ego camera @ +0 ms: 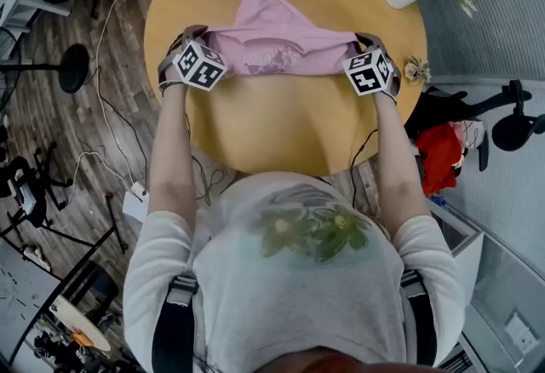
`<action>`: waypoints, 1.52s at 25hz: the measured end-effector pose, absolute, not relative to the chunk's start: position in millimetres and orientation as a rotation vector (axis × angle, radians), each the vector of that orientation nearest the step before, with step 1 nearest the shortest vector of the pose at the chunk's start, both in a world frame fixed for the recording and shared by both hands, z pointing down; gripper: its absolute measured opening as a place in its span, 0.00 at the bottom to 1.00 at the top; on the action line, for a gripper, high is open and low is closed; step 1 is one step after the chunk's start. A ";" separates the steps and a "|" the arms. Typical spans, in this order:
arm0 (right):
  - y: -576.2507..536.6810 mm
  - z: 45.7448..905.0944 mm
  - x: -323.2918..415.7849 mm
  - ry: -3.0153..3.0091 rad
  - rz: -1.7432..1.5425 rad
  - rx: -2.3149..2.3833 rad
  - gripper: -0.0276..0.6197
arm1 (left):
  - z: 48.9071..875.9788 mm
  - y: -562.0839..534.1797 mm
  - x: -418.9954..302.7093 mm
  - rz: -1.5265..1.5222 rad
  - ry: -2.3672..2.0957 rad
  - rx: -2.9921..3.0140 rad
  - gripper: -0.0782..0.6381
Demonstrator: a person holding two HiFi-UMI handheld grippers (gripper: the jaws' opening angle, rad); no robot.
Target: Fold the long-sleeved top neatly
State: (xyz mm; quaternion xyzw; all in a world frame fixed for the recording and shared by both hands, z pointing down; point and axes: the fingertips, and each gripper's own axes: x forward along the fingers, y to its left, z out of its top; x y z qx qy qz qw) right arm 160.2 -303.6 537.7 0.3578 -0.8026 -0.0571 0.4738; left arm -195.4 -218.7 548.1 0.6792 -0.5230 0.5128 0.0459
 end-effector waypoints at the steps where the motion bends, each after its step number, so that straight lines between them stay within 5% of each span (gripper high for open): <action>1: -331.6 516.9 154.4 -1.975 -0.174 0.928 0.10 | 530.7 -243.8 -200.2 1.556 -1.650 2.086 0.15; 9: -453.6 202.2 140.4 -2.163 -0.728 1.577 0.10 | 238.6 -367.2 -220.8 1.072 -2.423 2.364 0.15; 12: -432.0 162.0 150.3 -2.215 -0.803 1.652 0.10 | 188.0 -351.7 -209.5 1.070 -2.583 2.427 0.15; 27: -189.3 593.5 205.6 -1.955 -0.004 0.813 0.10 | 615.6 -97.9 -147.0 1.646 -1.328 2.166 0.15; 38: -118.8 648.9 227.4 -1.836 0.120 0.752 0.10 | 662.0 -14.8 -123.1 1.513 -1.192 2.034 0.15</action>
